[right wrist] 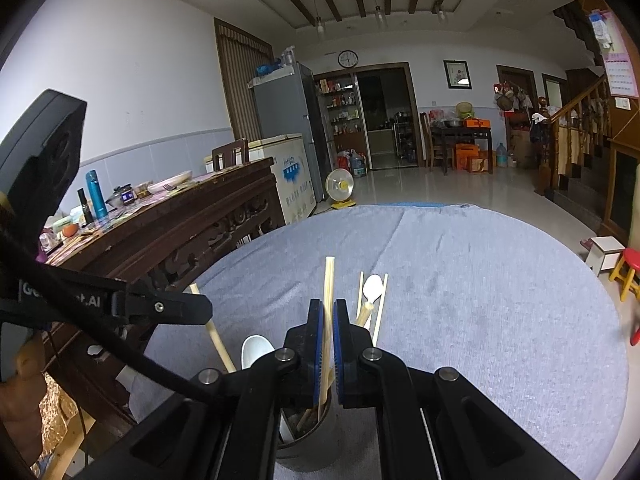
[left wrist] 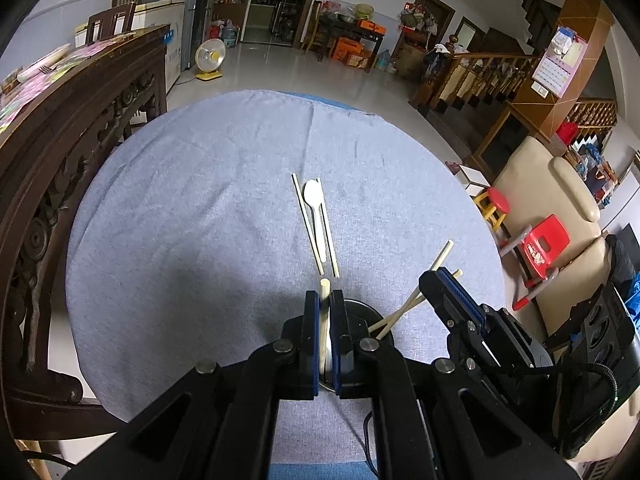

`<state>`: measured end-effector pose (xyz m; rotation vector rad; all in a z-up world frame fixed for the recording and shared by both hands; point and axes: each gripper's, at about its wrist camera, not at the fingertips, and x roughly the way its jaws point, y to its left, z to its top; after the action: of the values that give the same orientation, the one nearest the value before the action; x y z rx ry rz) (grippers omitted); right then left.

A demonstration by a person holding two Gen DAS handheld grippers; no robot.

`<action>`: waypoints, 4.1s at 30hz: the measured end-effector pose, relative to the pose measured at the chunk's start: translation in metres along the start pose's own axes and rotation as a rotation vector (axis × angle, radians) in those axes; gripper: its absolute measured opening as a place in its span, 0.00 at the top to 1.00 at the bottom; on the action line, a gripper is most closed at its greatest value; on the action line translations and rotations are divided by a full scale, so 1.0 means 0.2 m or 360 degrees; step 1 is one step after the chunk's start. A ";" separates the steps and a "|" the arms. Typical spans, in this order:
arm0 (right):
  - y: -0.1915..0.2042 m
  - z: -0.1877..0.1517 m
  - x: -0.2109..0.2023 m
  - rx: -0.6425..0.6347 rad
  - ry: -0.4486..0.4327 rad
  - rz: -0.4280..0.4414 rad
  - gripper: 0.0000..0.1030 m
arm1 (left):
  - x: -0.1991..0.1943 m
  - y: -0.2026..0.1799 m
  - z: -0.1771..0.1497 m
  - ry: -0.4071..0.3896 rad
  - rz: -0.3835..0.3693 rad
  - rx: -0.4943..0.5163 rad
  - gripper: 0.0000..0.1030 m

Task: Organize utensils
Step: 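Lower the chopstick into the black cup with the left tool while the right tool releases its chopstick there, then move both open tools back to the remaining spoons and chopsticks, then grasp a white plastic spoon by its handle with the left tool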

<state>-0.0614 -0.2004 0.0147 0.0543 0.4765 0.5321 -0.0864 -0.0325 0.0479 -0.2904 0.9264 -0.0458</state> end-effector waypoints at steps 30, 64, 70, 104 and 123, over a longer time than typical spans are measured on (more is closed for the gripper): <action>-0.02 -0.01 -0.09 -0.0011 0.0010 0.0016 0.73 | -0.12 0.05 0.04 -0.0052 -0.0097 -0.0104 0.61; -0.92 -0.13 0.04 0.0628 0.0537 -0.0186 0.53 | 0.67 0.62 0.38 0.0401 0.0300 -0.0239 0.47; -0.95 -0.09 0.17 0.0595 0.0567 -0.0199 0.53 | 0.96 0.40 0.54 0.0556 0.0189 -0.0026 0.47; -0.93 -0.08 0.37 0.0598 0.0622 -0.0190 0.53 | 0.98 0.35 0.72 0.0438 -0.0289 -0.0104 0.51; -0.92 0.06 0.61 0.0652 0.0708 -0.0004 0.53 | 1.30 0.25 0.78 0.0660 -0.0121 0.0032 0.52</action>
<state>0.1242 -0.2979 -0.0589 0.3321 1.0165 0.4365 0.1901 0.0090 -0.0810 -0.3031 1.3250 -0.1906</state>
